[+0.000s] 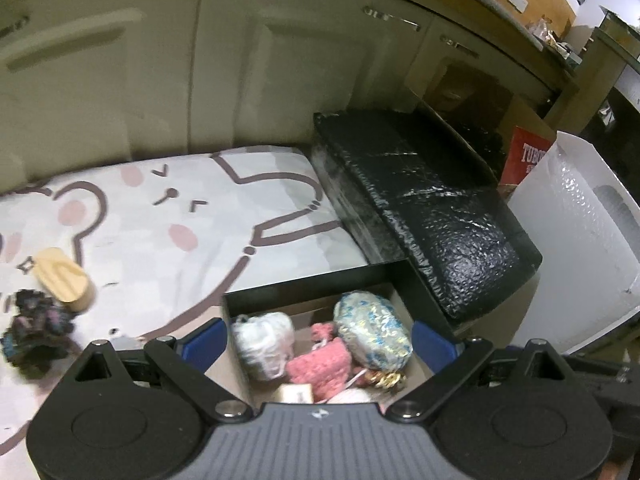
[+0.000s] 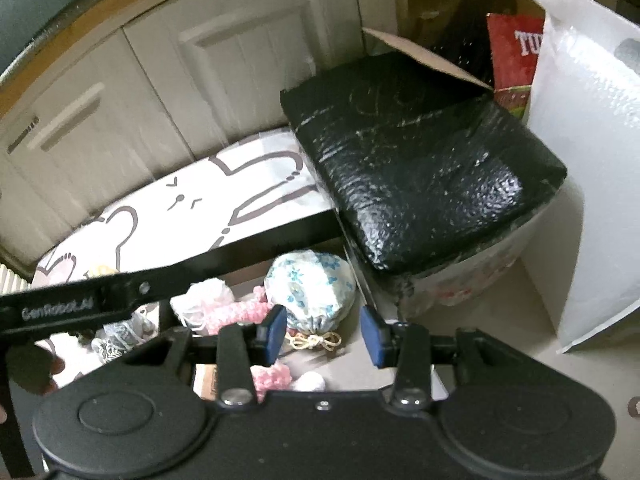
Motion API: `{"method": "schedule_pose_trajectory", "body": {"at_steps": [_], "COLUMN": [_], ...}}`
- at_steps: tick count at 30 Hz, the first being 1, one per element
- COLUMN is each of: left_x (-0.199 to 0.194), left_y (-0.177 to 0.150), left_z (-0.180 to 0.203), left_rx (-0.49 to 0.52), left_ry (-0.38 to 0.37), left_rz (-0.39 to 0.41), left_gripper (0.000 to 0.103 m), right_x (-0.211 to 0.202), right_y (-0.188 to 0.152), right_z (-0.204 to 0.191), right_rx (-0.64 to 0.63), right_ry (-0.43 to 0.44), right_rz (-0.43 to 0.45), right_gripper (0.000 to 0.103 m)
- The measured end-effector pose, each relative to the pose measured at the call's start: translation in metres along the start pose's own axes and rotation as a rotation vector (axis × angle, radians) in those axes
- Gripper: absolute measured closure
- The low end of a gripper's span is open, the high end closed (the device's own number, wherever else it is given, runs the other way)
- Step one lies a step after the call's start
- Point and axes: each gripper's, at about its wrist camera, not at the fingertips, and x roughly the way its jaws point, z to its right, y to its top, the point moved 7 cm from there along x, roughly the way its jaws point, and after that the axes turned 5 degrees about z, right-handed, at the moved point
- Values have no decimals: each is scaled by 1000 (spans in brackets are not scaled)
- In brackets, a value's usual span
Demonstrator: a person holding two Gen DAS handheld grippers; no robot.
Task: Organize objects
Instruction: 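Lift both tools out of the box and back over the bed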
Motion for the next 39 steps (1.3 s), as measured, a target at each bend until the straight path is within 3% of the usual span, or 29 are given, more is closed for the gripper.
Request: {"method": "schedule_pose_trajectory", "body": {"at_steps": [16, 27, 39], "left_x": [-55, -74, -88], "left_y": [-3, -15, -21], "left_z": [-27, -44, -53], "left_rx": [42, 47, 30], "left_ry": [88, 150, 166], "left_rz": [28, 29, 46], "left_gripper": [1, 0, 0], "right_x": [-39, -56, -64], "right_y": [6, 5, 0], "right_z": [-15, -25, -29], "right_rx": [-35, -80, -118], "right_ry": [-22, -44, -80], "right_rz": [84, 117, 128], "right_gripper": [49, 21, 0]}}
